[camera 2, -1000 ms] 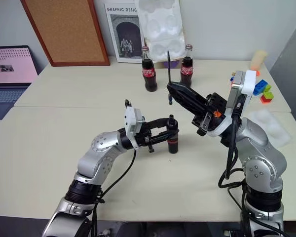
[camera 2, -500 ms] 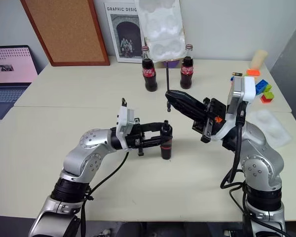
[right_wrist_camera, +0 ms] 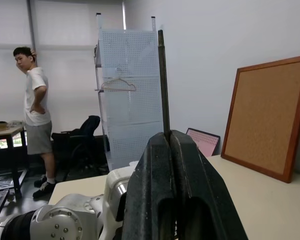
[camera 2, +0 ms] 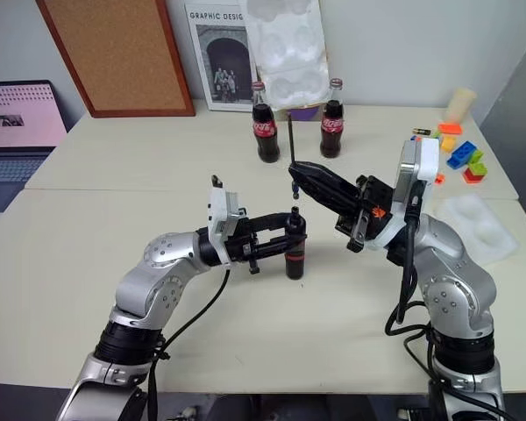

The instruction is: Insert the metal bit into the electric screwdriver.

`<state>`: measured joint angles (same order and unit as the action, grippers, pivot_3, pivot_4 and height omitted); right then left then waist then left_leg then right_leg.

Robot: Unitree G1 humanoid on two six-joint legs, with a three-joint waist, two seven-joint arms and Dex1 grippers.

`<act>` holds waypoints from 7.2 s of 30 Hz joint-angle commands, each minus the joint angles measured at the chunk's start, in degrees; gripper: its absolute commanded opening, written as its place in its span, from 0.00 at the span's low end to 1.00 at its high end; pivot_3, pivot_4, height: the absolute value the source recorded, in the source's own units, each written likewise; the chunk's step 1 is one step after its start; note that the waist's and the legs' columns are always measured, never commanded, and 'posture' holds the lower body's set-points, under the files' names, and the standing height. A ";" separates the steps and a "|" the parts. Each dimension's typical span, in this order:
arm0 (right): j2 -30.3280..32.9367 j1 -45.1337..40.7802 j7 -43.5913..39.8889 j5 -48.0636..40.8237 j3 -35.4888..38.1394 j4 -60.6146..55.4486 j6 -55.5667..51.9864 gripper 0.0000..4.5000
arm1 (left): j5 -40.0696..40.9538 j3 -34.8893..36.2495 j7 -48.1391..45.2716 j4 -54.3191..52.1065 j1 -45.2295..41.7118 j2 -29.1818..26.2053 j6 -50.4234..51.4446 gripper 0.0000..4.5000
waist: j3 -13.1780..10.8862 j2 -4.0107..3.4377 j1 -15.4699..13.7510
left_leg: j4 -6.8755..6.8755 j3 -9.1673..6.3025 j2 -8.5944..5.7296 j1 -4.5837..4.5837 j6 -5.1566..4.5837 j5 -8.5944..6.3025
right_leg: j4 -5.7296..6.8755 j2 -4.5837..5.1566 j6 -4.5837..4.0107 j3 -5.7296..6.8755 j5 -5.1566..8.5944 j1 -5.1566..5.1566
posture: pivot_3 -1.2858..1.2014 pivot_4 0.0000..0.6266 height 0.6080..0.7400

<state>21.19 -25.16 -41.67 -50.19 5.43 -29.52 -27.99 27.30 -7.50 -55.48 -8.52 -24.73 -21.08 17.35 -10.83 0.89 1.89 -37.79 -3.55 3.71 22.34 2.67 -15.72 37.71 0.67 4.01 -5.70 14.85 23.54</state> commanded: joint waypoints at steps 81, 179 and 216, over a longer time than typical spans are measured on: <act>0.32 1.52 -10.76 -1.21 -4.87 5.44 1.08 0.00 | 0.01 -1.53 -6.84 -2.86 3.78 -3.52 -5.52 0.36 | 0.00 -0.01 0.03 | -0.02 0.01 0.00 -0.03 0.00 0.00 | 0.04 -0.01 0.01 0.00 0.02 0.00 | 0.52 0.24 1.00; 16.91 -22.76 -36.88 4.33 -9.68 18.19 -10.73 0.00 | -1.62 -2.20 -9.52 -1.71 3.34 -4.52 -6.59 0.36 | -0.01 -0.01 0.05 | -0.01 0.03 0.02 -0.33 -0.01 0.00 | 0.02 -0.02 0.02 -0.02 0.06 -0.23 | 0.52 0.24 1.00; 16.71 -24.43 -44.16 11.46 -12.89 25.06 -5.33 0.00 | -1.41 -2.29 -9.47 -2.13 4.09 -5.22 -6.97 0.36 | -0.02 -0.03 0.06 | 0.00 0.04 0.02 -0.33 -0.01 0.00 | 0.04 -0.02 -0.01 -0.02 0.05 -0.21 | 0.52 0.24 1.00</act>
<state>37.43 -49.60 -84.41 -39.17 -7.99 -3.53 -34.12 26.60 -9.25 -64.65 -10.59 -21.41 -25.32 9.78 -10.85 0.86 1.96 -37.80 -3.52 3.73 22.01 2.67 -15.72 37.74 0.65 4.00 -5.72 14.89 23.33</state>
